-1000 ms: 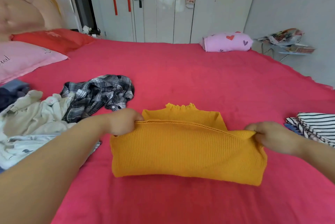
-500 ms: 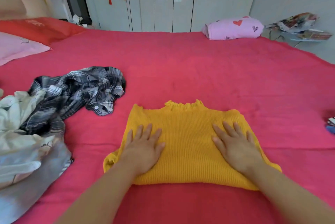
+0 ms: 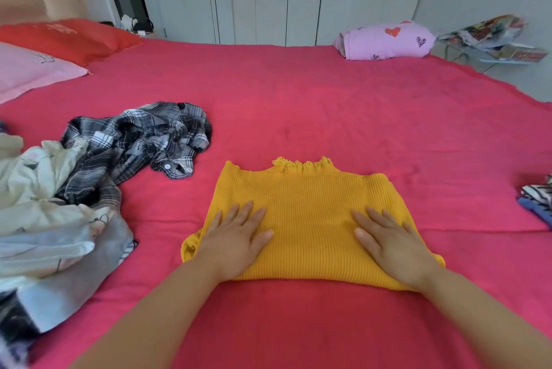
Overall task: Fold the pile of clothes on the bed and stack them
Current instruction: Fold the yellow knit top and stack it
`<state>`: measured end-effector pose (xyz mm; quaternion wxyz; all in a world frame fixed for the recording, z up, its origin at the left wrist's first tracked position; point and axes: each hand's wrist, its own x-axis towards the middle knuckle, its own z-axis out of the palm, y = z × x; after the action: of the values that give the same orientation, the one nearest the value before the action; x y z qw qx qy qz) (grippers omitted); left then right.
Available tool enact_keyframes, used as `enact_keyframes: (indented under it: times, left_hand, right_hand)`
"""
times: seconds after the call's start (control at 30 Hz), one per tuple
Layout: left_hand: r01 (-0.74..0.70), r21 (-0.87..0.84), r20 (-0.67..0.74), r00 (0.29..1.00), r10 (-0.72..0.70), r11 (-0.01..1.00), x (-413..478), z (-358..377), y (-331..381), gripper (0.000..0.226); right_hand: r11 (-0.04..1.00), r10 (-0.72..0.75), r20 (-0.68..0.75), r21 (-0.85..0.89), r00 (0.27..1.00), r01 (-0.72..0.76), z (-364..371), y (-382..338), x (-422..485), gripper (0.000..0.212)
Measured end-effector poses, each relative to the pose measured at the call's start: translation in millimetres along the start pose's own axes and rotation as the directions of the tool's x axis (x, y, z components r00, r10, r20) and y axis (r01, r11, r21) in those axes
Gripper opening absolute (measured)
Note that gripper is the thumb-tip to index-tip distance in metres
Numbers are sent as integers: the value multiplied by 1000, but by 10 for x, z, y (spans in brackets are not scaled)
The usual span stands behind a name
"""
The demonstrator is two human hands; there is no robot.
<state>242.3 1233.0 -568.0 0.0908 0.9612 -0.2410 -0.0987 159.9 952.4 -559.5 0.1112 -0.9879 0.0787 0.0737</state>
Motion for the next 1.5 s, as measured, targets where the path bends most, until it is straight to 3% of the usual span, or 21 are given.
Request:
enact_keyframes:
  times: [0.07,0.13,0.2,0.27,0.43,0.8,0.93,1.0,1.07,1.1,1.2,1.33,1.5]
  left_hand:
    - [-77,-3,17,997,77,997,-167,-70,32,119]
    - [-138,59,80,988,133,989,-343,-66,31,107]
    - [-129,153,126,986,111,980,-445,-23,16,88]
    - [-92,207,116,991,69,974,-467,-31,71,64]
    - [-119,269,151,985,80,956,-684,-177,223,62]
    - [-189,222,256,958,130,956,-1983,-144,486,70]
    - [-179,180,384,918,99,967,-2105,-179,502,72]
    - [-146,85,324,940,111,986,-2008,-241,550,76]
    - [-143,41,175,975,134,989,-1845,-268,647,71]
    - [-130,36,123,985,124,991,-1759,-250,692,69]
    - [-16,14,70,997,15,1000,-1526,-81,733,68]
    - [73,0,10,997,-73,997,-1371,342,616,102]
    - [87,18,-22,996,-87,996,-1317,480,586,109]
  right_hand:
    - [998,-60,-4,21,998,60,-77,0,-195,116]
    - [992,-108,46,-62,993,111,-57,0,-418,104]
    - [976,-110,97,-179,989,125,25,-10,-585,83]
    - [976,-78,56,-200,995,88,58,-39,-650,59]
    - [977,-86,8,-193,996,86,-113,-102,-841,72]
    - [971,-154,101,-168,983,169,-63,-142,-2141,77]
    - [965,-146,277,-174,950,198,-64,-161,-2298,64]
    - [974,-136,274,-140,952,179,-123,-216,-2221,82]
    - [989,-131,137,-55,982,139,-126,-261,-2036,111]
    - [992,-115,85,-38,990,119,-125,-310,-1935,110]
    - [999,-41,-23,-26,999,40,-53,-448,-1634,77]
    - [993,54,-42,-99,998,-58,339,-335,-1398,113]
    - [990,82,-78,-112,994,-90,503,-280,-1330,105]
